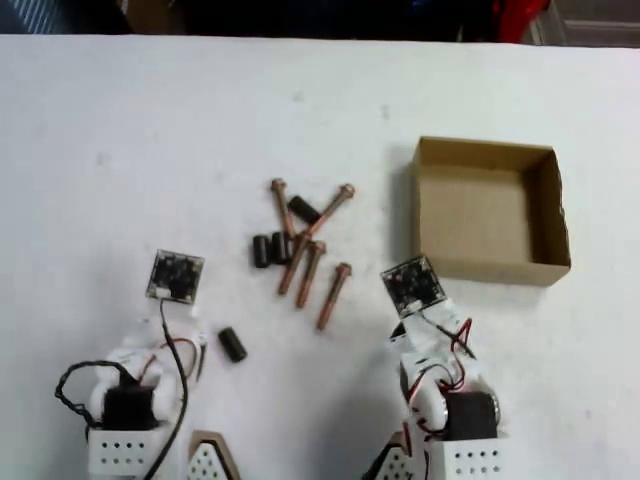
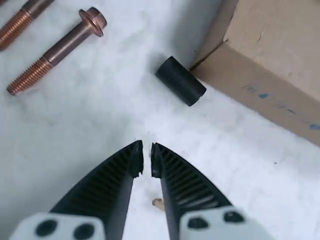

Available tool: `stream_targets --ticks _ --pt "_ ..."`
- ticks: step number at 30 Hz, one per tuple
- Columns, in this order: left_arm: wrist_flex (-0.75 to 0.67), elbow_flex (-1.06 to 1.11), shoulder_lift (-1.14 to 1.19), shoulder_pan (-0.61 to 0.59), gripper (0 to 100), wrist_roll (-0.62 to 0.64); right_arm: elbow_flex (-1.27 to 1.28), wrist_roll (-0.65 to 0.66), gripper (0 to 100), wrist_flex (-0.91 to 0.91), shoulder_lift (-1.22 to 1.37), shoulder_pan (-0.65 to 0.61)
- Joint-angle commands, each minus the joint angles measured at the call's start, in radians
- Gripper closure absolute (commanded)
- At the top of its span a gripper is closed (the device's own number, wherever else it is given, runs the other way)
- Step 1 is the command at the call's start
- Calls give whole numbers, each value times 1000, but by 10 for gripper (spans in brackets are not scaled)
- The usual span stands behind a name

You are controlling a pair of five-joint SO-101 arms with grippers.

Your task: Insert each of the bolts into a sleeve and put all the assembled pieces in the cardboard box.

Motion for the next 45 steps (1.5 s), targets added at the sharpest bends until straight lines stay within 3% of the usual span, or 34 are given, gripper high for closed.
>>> stream_targets --ticks 1,6,33,39,45 --pt "15 -3 -8 8 976 2 9 -75 977 -22 -10 10" --pt "14 -2 -8 5 976 169 31 -173 977 -24 -10 8" --pt "14 -2 -8 5 976 178 109 -186 981 -24 -8 13" --pt "14 -2 -8 5 976 265 109 -373 981 -22 -8 18" --pt "14 -2 -8 12 976 265 109 -376 981 -12 -8 61"
